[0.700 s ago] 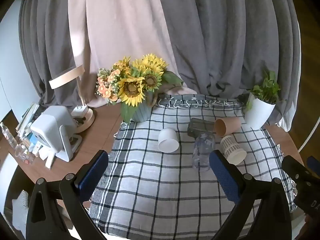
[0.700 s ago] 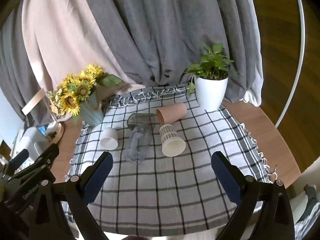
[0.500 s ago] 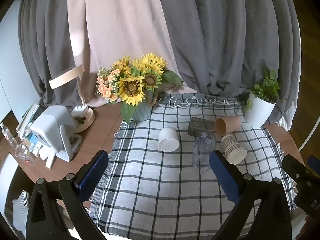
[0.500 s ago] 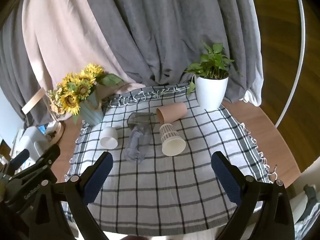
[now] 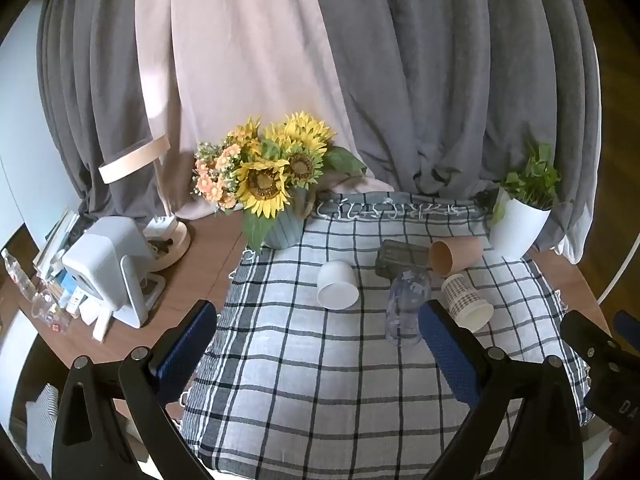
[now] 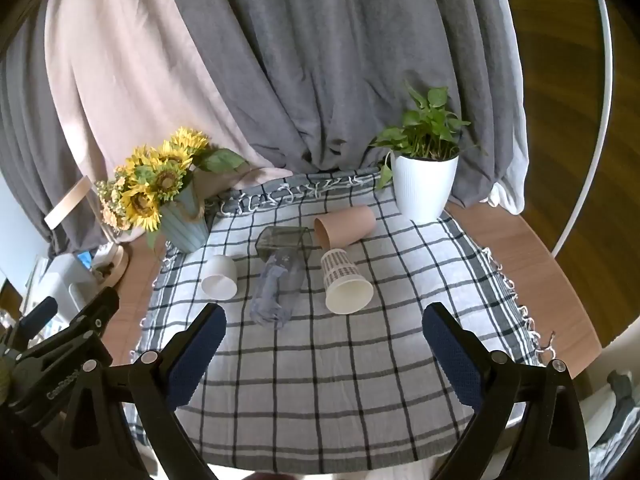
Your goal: Flip cup upside down
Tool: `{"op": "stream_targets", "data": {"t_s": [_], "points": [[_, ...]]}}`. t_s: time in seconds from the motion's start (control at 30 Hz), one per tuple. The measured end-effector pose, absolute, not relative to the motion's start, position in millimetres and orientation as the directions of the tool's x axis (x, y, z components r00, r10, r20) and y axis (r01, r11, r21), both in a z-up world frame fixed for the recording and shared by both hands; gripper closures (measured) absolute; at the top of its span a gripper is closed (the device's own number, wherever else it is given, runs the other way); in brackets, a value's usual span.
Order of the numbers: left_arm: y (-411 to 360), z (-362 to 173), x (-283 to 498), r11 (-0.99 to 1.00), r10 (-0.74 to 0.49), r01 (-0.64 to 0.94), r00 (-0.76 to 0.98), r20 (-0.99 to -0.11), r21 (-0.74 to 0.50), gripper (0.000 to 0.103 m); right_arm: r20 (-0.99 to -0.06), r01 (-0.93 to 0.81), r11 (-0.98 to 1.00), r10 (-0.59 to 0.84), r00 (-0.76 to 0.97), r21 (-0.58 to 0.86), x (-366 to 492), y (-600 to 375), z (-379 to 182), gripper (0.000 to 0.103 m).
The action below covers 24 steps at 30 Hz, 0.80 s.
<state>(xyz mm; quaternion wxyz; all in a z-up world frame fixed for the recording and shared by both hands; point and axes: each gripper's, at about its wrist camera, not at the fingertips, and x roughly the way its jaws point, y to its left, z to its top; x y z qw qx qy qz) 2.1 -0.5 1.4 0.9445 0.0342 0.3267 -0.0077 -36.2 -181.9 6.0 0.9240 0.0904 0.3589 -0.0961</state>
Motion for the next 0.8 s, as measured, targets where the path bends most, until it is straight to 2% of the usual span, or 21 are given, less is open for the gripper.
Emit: {"op": "stream_targets", "data": {"t_s": [0.8], "points": [[-2.6, 5.0, 2.2, 0.997, 0.007, 0.039, 0.79, -0.613, 0.062, 0.0, -0.68, 0.24, 0.966, -0.109, 0.725, 0.1, -33.6, -180.7, 6.8, 0.004]]}}
